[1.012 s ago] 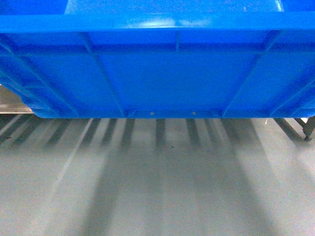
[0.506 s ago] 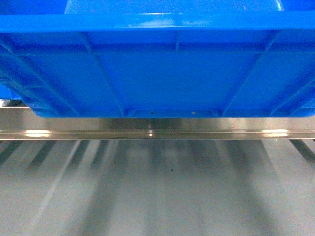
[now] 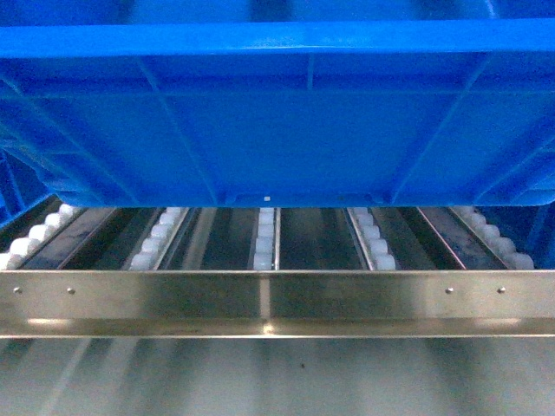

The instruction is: Place box next to blue box on left shelf

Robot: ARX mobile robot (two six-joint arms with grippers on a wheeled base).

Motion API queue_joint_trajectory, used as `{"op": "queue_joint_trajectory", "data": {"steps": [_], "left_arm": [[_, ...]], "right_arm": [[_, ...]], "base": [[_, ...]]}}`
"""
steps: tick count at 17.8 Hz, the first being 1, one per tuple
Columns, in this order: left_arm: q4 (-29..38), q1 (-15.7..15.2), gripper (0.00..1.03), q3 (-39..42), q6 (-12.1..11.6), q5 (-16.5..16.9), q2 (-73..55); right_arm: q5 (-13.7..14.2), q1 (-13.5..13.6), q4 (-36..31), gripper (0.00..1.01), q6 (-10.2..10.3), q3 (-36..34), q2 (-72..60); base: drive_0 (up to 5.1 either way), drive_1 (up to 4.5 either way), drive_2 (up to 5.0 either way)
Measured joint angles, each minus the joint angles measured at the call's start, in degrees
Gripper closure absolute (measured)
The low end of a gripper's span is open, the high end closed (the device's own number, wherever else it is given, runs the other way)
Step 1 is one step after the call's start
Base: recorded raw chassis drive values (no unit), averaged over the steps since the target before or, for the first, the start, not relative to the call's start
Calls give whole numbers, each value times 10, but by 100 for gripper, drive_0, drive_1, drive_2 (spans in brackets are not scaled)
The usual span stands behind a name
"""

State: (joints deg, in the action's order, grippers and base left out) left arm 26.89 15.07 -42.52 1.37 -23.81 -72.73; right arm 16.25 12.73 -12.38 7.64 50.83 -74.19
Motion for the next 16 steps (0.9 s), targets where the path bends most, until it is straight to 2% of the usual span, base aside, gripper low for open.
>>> {"op": "queue_joint_trajectory", "data": {"steps": [16], "left_arm": [[-2,0,89,0,0,0,-1]], "right_arm": [[-1,0,1,80,0,0,-1]], "base": [[4,438,-429]]}}
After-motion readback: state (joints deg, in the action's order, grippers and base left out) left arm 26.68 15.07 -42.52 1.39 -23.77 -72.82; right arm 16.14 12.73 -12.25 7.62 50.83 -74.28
